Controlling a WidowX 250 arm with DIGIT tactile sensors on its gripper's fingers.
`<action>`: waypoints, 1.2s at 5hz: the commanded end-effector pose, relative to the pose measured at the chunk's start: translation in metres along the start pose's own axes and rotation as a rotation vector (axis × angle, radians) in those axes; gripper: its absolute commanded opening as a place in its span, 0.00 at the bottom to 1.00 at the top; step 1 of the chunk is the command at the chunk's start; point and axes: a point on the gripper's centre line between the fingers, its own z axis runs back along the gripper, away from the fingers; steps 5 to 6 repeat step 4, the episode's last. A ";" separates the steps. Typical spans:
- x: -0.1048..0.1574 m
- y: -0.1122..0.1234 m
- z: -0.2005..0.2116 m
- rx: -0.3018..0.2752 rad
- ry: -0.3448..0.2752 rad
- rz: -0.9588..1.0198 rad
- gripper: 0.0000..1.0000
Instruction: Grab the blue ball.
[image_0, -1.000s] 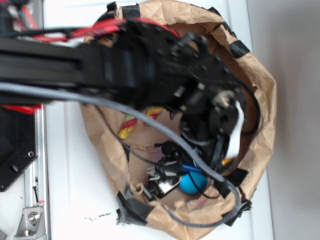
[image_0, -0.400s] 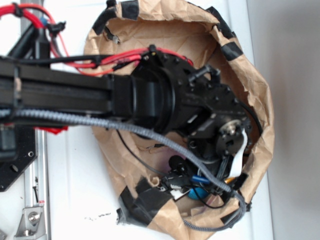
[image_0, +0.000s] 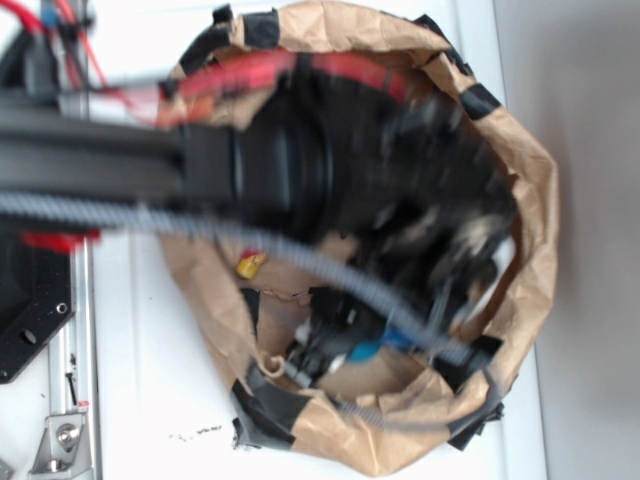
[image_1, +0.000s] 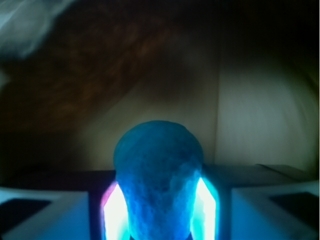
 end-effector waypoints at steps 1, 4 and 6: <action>-0.032 -0.035 0.122 0.155 0.030 0.502 0.00; -0.058 -0.044 0.123 0.319 -0.290 0.911 0.00; -0.058 -0.044 0.123 0.319 -0.290 0.911 0.00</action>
